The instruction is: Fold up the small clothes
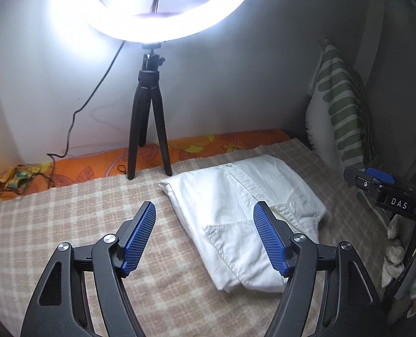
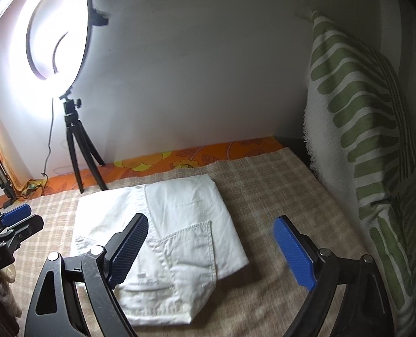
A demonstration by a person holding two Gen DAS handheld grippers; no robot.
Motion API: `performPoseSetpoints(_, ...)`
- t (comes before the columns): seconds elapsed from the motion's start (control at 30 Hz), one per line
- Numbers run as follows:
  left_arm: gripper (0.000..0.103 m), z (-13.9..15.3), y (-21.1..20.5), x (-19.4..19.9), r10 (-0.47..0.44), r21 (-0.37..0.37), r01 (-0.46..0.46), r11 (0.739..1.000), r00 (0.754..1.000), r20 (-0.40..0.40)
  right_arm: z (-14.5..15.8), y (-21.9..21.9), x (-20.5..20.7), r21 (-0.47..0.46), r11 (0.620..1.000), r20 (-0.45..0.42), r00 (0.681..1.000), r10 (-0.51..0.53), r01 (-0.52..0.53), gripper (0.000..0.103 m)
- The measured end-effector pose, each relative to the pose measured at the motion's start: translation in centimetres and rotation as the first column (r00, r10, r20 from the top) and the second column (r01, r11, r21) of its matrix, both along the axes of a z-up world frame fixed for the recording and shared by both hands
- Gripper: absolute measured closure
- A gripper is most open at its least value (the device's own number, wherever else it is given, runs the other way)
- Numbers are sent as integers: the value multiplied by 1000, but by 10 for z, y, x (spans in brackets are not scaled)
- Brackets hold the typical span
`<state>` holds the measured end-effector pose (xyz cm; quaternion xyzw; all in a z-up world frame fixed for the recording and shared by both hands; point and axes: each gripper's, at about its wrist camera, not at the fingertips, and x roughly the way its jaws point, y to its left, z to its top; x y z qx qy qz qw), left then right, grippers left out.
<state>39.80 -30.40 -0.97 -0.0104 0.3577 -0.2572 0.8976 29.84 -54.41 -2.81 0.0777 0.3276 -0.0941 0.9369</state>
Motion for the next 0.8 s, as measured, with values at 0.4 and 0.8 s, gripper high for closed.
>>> performPoseSetpoints(0.4,26,36,43,-73,-1,-2,2,1000,997,74,15,43,-71,42,999,44,999,-27,25,9)
performPoseSetpoints(0.8,21,39,84,-153,-12,-19,14,1000,991,130,12,99,-140,5,1000,77,997,-1,0,5)
